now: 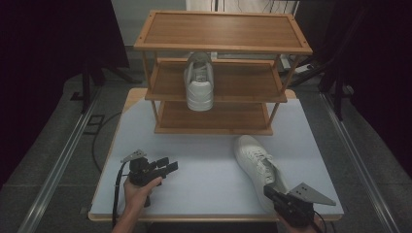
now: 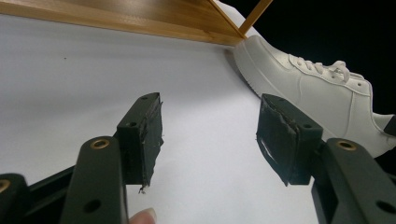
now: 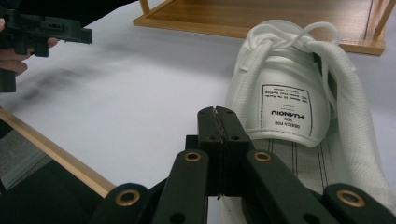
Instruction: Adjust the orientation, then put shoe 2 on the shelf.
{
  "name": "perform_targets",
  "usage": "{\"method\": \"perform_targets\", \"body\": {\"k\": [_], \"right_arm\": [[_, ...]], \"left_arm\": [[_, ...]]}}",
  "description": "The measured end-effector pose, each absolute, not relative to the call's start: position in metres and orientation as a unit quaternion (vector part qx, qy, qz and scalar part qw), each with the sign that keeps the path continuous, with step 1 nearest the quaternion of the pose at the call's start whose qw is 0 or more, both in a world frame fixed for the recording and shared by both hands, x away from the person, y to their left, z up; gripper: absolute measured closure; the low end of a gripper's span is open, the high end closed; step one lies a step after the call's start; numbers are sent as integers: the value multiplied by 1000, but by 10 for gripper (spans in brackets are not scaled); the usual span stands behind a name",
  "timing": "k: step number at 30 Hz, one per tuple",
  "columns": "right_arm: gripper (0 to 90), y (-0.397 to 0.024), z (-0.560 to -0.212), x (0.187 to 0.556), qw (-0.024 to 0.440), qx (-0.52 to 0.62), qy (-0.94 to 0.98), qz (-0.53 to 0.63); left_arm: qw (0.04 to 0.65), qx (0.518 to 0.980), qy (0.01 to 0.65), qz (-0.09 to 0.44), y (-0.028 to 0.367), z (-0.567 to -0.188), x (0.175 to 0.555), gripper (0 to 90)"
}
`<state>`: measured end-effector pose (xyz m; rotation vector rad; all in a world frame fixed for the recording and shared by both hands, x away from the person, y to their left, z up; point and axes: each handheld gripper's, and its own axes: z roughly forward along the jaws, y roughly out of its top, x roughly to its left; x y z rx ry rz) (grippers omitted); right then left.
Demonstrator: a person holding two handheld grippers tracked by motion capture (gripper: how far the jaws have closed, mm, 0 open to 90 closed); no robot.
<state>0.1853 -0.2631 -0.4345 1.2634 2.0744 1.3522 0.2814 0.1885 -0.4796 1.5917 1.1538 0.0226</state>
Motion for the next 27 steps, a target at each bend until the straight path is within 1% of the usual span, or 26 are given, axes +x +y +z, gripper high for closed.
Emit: {"method": "perform_targets", "body": {"k": [10, 13, 17, 21, 27], "right_arm": [[829, -262, -428, 185, 172, 420, 731, 509], [793, -264, -423, 186, 176, 413, 723, 525], [697, -270, -414, 190, 190, 408, 711, 541], [630, -276, -402, 202, 206, 402, 705, 546], [583, -288, -396, 226, 202, 408, 697, 554]], "left_arm": [[557, 671, 488, 10, 189, -479, 281, 404], [559, 671, 488, 10, 189, -477, 279, 404], [563, 668, 488, 10, 191, -475, 277, 404], [564, 667, 486, 9, 191, -474, 277, 404], [566, 665, 488, 8, 191, -473, 276, 403]]}}
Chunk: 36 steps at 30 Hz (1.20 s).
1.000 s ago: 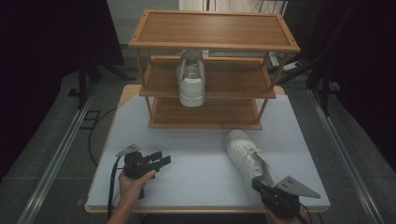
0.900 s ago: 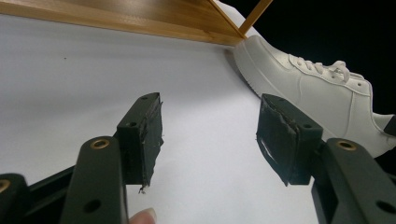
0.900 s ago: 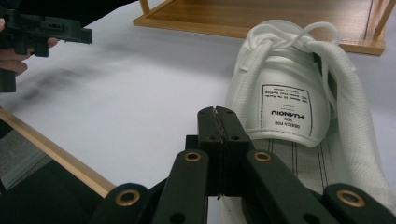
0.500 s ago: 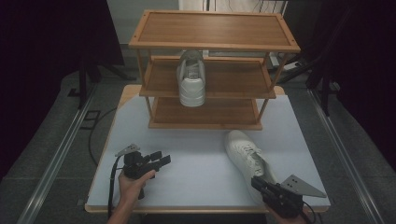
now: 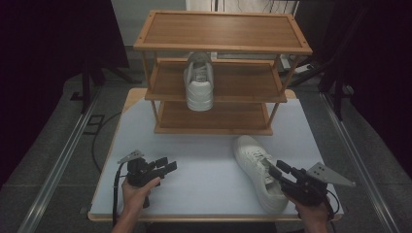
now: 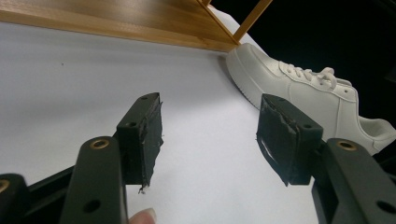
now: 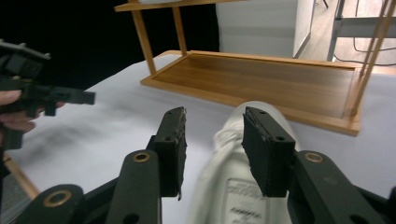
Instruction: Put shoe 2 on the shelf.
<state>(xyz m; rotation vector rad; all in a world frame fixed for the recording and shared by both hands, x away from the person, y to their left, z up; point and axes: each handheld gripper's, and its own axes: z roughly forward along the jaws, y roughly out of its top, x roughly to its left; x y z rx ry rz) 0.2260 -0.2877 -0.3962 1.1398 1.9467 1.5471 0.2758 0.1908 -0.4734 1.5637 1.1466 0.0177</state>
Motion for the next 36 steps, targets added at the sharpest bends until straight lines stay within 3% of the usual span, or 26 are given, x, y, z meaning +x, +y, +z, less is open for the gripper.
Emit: {"method": "perform_targets", "body": {"k": [11, 26, 36], "right_arm": [[539, -299, -413, 269, 183, 442, 704, 525], [550, -294, -444, 278, 175, 451, 744, 461], [751, -294, -446, 281, 187, 469, 737, 450]], "left_arm": [[566, 665, 488, 5, 192, -474, 275, 399], [565, 661, 493, -2, 190, -477, 276, 399], [566, 659, 495, -4, 191, -477, 276, 399]]}}
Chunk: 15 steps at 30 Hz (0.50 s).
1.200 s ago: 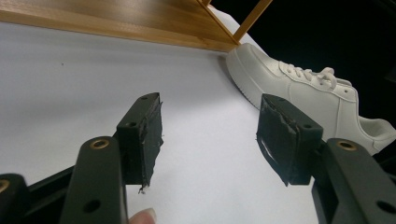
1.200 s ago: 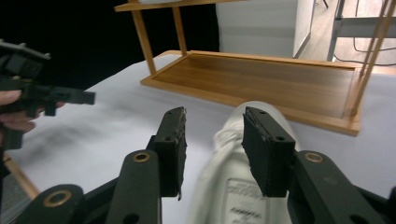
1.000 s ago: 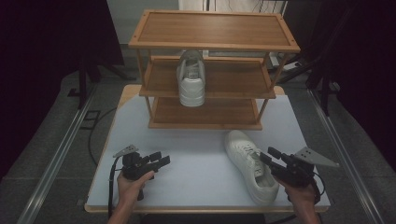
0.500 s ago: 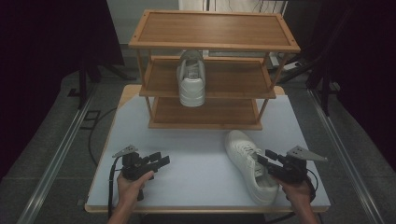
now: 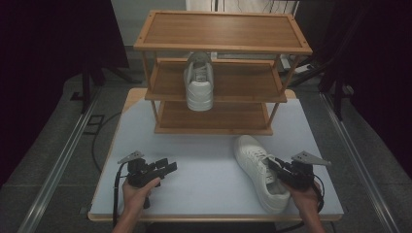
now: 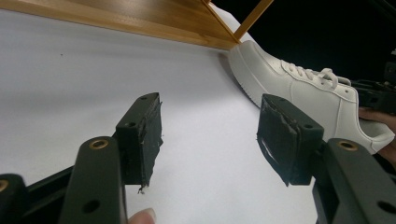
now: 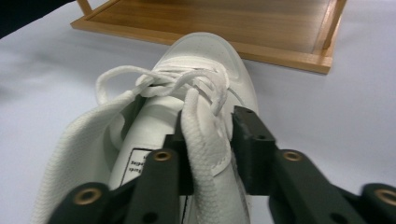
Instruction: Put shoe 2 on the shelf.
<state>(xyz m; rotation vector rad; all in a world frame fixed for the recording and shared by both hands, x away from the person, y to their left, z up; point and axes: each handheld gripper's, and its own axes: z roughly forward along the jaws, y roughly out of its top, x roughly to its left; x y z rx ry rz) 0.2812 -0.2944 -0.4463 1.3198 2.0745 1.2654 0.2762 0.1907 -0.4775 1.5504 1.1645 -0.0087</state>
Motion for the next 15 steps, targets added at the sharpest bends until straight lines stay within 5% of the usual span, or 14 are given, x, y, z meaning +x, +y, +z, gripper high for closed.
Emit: {"method": "perform_targets", "body": {"k": [15], "right_arm": [[826, -302, -451, 281, 163, 483, 706, 492]], "left_arm": [[566, 657, 498, -6, 192, -479, 277, 400]]}}
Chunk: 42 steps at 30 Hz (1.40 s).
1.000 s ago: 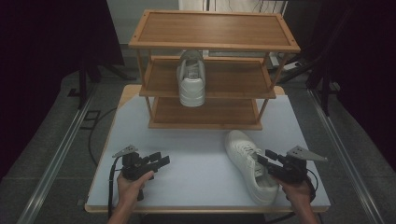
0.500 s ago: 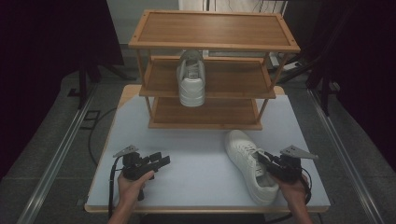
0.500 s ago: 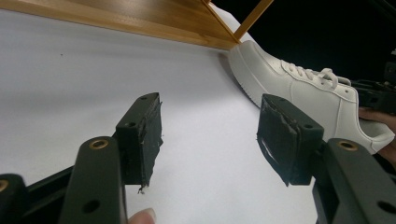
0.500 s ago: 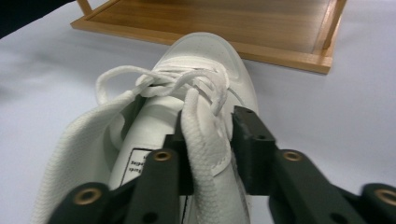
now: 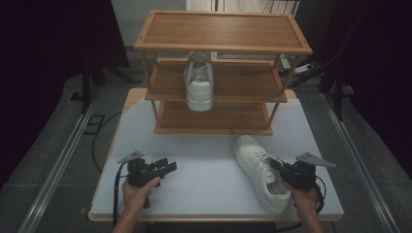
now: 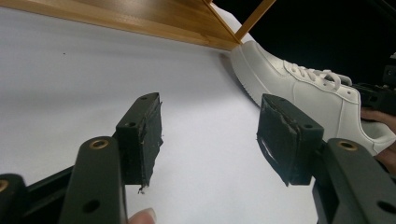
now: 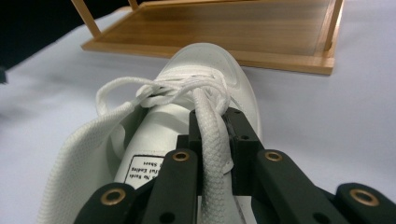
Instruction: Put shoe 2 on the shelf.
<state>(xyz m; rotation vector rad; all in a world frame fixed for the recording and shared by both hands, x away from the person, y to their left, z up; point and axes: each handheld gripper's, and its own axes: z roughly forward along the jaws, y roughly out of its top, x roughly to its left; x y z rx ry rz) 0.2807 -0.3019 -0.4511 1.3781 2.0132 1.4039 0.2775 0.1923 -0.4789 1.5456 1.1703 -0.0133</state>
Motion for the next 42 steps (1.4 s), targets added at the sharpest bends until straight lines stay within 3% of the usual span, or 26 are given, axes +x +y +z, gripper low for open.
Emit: {"method": "perform_targets", "body": {"k": [19, 42], "right_arm": [[826, -294, -420, 260, 136, 486, 653, 565], [826, -262, -364, 255, 162, 438, 627, 623]], "left_arm": [[563, 656, 503, -7, 193, -479, 278, 402], [566, 652, 504, -8, 196, -479, 278, 401]]}}
